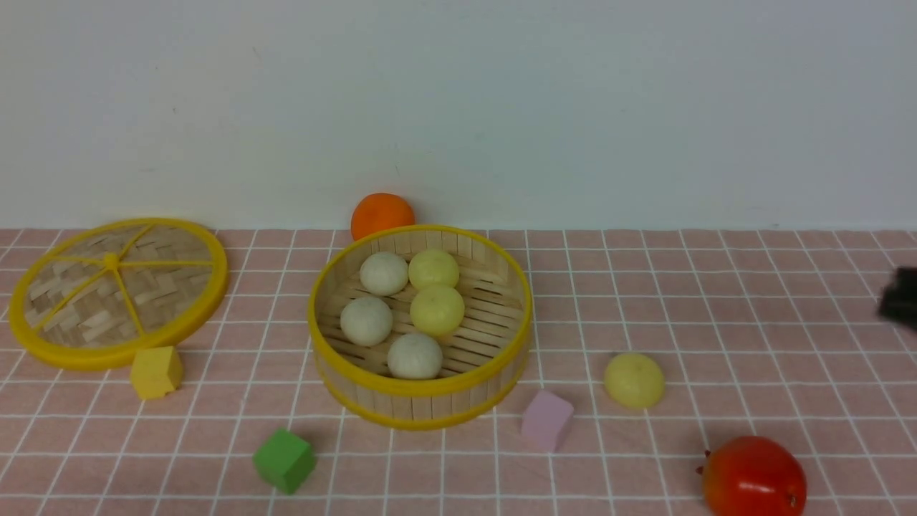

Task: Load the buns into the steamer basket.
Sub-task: Use the right arm to grab a steamed stuffed bun

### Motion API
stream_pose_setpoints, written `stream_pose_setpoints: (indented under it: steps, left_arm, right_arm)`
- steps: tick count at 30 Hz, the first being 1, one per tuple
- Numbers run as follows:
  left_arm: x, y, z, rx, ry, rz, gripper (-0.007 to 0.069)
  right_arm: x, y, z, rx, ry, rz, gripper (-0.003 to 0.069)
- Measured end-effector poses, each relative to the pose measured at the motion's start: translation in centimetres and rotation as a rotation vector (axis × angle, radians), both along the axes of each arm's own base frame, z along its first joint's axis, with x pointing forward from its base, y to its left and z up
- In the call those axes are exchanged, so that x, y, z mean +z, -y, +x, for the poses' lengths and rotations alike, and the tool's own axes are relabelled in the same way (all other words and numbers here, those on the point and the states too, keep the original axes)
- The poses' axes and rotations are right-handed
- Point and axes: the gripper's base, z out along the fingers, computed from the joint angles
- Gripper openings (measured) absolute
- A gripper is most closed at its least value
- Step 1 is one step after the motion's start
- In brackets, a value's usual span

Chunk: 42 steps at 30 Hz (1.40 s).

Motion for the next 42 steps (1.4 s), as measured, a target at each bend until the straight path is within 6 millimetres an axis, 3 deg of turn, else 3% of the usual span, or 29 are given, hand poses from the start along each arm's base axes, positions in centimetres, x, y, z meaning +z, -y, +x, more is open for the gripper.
stream_pose_setpoints:
  steps: [5,8,10,15,19,26,34,38,42]
  left_arm:
    - [0.0,0.0,0.0,0.0,0.0,0.0,0.006]
    - [0.0,0.0,0.0,0.0,0.0,0.0,0.0062]
    - [0.0,0.0,0.0,0.0,0.0,0.0,0.0068]
    - [0.0,0.0,0.0,0.0,0.0,0.0,0.0074]
    - [0.0,0.0,0.0,0.0,0.0,0.0,0.0076]
    - [0.0,0.0,0.0,0.0,0.001,0.0,0.0083]
    - [0.0,0.0,0.0,0.0,0.001,0.0,0.0094]
    - [0.0,0.0,0.0,0.0,0.001,0.0,0.0097]
    - [0.0,0.0,0.0,0.0,0.0,0.0,0.0101]
  right_arm:
    - [-1.3,-1.6,4.0,0.126,-0.116,-0.009,0.0239]
    - [-1.4,-4.1,6.9,0.246,-0.166,-0.03,0.0239]
    - [-2.4,-6.9,9.6,0.338,-0.271,-0.065,0.0239]
    - [-6.4,-9.9,13.0,0.308,-0.475,-0.118,0.0239]
    - [-8.3,-10.3,14.3,0.258,-0.51,-0.108,0.0239]
    - [-9.3,-10.9,15.2,0.221,-0.478,-0.037,0.0239]
    - [-12.0,-11.0,15.9,0.22,-0.527,-0.062,0.0239]
    - [-12.1,-10.9,16.1,0.223,-0.51,-0.079,0.023]
    - [-12.1,-10.9,16.1,0.231,-0.506,-0.087,0.0106]
